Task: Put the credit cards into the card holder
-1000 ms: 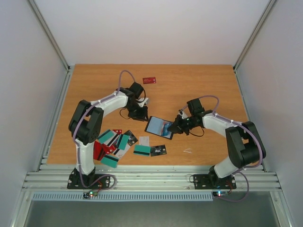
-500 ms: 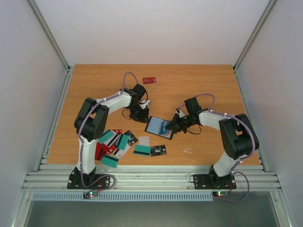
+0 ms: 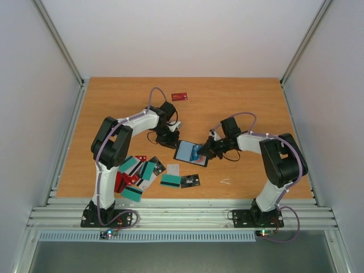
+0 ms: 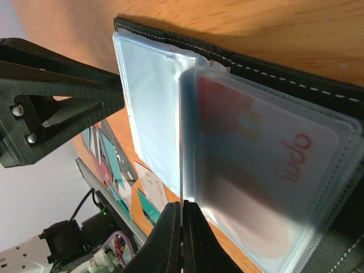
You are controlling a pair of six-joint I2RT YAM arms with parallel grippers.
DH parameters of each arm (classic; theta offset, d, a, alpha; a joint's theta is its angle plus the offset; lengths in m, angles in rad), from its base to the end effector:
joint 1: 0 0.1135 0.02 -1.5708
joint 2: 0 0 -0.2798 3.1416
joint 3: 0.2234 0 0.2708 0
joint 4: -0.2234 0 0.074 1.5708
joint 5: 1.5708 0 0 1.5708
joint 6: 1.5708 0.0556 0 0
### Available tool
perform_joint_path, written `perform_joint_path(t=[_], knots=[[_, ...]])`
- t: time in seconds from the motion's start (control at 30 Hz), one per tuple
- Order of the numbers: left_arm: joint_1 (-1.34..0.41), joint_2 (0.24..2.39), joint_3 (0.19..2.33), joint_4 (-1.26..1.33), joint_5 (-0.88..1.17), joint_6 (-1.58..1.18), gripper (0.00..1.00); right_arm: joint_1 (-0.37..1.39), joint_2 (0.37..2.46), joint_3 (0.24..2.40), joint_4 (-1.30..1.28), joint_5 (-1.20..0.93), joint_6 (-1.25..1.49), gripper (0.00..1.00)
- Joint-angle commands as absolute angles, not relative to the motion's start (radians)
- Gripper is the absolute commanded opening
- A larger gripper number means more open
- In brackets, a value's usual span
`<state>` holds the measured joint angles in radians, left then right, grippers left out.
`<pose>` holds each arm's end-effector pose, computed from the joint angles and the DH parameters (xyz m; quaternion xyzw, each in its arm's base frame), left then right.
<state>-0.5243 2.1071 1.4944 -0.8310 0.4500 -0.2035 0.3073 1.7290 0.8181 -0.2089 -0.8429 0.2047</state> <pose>0.3595 -0.2358 0.1282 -0.1694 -0.9581 0.2301 0.0214 0.2941 0.1369 0.1181 -0.1369 0.8835 0.4374 0.0964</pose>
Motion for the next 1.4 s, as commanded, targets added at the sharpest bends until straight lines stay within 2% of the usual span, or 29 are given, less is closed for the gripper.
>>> perform_joint_path(t=[0.0, 0.47, 0.97, 1.23, 1.37], knots=[[-0.532, 2.141, 1.520, -0.841, 0.452, -0.184, 0.22, 0.302, 1.750, 0.833, -0.163, -0.856, 0.178, 0.01], [-0.538, 2.160, 1.529, -0.854, 0.452, -0.181, 0.21, 0.303, 1.774, 0.836, -0.130, -0.886, 0.093, 0.01], [-0.551, 2.171, 1.540, -0.866, 0.451, -0.181, 0.21, 0.302, 1.803, 0.809, -0.021, -0.920, 0.139, 0.01], [-0.551, 2.171, 1.545, -0.877, 0.440, -0.177, 0.21, 0.302, 1.795, 0.854, -0.161, -0.886, 0.025, 0.01], [-0.551, 2.172, 1.545, -0.879, 0.439, -0.176, 0.21, 0.303, 1.811, 0.854, -0.151, -0.912, 0.025, 0.01]])
